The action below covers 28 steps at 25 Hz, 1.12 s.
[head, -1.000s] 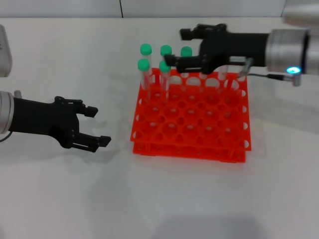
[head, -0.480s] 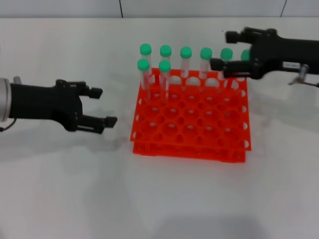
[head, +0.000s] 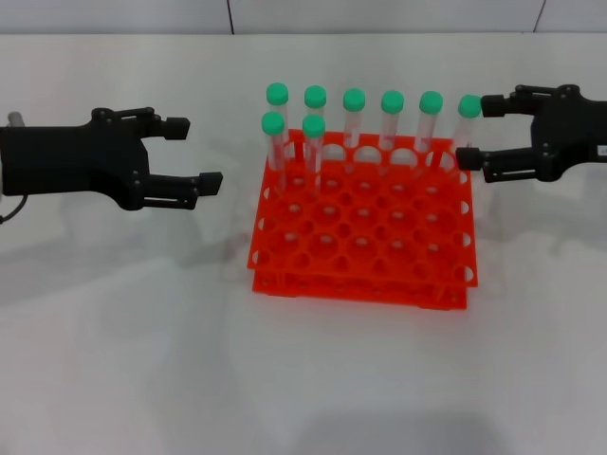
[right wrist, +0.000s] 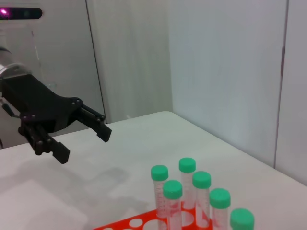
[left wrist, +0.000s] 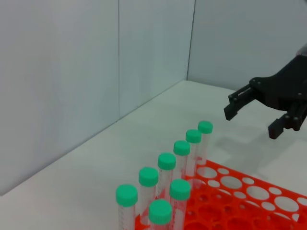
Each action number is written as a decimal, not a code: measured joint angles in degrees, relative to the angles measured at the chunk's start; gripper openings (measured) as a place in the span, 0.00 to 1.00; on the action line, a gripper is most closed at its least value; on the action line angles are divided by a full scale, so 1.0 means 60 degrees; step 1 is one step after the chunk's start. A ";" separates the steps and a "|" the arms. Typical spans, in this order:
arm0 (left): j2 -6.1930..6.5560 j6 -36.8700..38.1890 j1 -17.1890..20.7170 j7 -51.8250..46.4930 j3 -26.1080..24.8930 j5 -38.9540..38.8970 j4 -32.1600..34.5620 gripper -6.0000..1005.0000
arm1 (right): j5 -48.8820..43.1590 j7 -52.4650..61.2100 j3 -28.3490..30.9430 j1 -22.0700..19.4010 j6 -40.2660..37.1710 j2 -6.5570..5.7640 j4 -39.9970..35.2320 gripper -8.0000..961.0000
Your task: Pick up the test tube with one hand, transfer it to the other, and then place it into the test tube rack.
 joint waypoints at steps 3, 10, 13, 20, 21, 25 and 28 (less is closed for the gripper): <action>0.0000 -0.0003 0.0003 0.0069 -0.0001 -0.0060 -0.0010 0.87 | -0.0023 -0.0038 0.0051 -0.0053 -0.0150 0.0007 -0.0017 0.89; -0.0049 -0.0003 -0.0047 0.0311 -0.0001 -0.0179 -0.0043 0.87 | -0.0141 -0.0129 -0.0009 -0.0052 -0.0176 0.0158 0.0041 0.88; -0.0093 -0.0003 -0.0069 0.0473 -0.0001 -0.0303 -0.0107 0.87 | -0.0159 -0.0167 -0.0028 -0.0025 -0.0230 0.0239 0.0041 0.88; -0.0087 0.0022 -0.0099 0.0522 0.0006 -0.0527 -0.0267 0.87 | -0.0258 -0.0221 -0.0029 0.0010 -0.0290 0.0368 0.0032 0.88; -0.0087 0.0038 -0.0098 0.0518 0.0004 -0.0535 -0.0267 0.87 | -0.0261 -0.0238 -0.0029 0.0015 -0.0290 0.0381 0.0035 0.88; -0.0087 0.0051 -0.0099 0.0504 0.0001 -0.0550 -0.0267 0.87 | -0.0275 -0.0272 -0.0029 0.0035 -0.0267 0.0421 0.0046 0.88; -0.0087 0.0030 -0.0088 0.0503 -0.0001 -0.0550 -0.0267 0.87 | -0.0276 -0.0315 -0.0029 0.0036 -0.0231 0.0482 0.0039 0.88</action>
